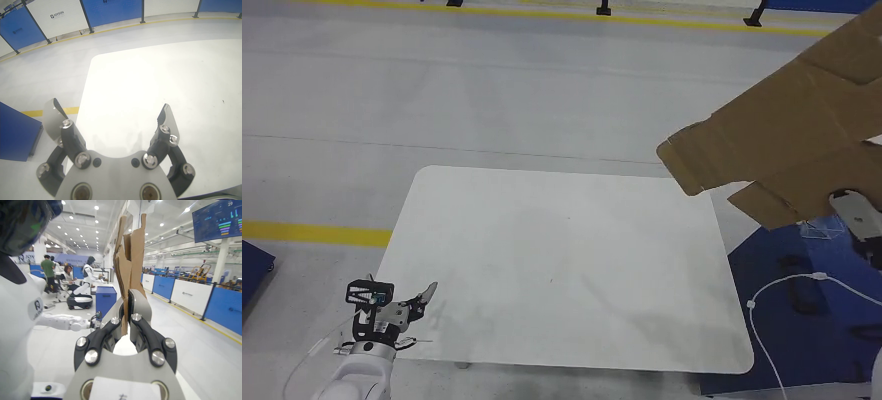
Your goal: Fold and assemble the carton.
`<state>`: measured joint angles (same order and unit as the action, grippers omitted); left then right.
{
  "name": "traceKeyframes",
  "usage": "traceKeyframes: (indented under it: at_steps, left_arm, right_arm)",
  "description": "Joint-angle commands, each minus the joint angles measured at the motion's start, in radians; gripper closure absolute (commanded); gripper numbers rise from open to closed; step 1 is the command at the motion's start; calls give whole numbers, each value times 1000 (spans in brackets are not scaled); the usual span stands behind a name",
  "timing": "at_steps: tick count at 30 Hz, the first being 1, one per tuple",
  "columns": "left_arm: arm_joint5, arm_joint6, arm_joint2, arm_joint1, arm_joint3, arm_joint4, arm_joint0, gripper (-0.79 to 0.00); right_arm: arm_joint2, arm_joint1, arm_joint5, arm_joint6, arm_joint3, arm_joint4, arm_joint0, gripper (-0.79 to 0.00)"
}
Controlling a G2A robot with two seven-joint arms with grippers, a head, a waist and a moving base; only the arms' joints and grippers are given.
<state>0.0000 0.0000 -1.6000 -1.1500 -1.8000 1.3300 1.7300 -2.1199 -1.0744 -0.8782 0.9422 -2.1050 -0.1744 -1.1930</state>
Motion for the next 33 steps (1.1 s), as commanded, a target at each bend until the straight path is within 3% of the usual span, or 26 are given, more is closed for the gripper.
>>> traceKeyframes:
  at_steps: [1, 4, 10, 13, 15, 20, 25, 28, 33]
  left_arm:
    - [0, 0, 0, 0, 0, 0, 0, -785]
    - [0, 0, 0, 0, 0, 0, 0, -785]
    - [0, 0, 0, 0, 0, 0, 0, -785]
    - [0, 0, 0, 0, 0, 0, 0, -785]
    - [0, 0, 0, 0, 0, 0, 0, -785]
    - [0, 0, 0, 0, 0, 0, 0, -785]
    - [0, 0, 0, 0, 0, 0, 0, -785]
    - [0, 0, 0, 0, 0, 0, 0, -785]
    - [0, 0, 0, 0, 0, 0, 0, -785]
  right_arm:
    - [6, 16, -52, -52, -20, 147, -32, 0]
    - [48, 39, -134, -134, -28, 344, -90, 0]
    - [151, 73, -134, -161, -157, 694, -146, 0]
    - [185, 90, -134, -244, -238, 969, -178, 0]
    - [220, 105, -134, -374, -245, 1203, -190, 0]
    - [235, 126, -125, -831, -245, 1738, -255, 0]
    - [261, 138, 99, -1250, -245, 2194, -413, 0]
    - [257, 141, 193, -1396, -223, 2288, -510, 0]
    - [226, 144, 250, -1490, -245, 2340, -589, 0]
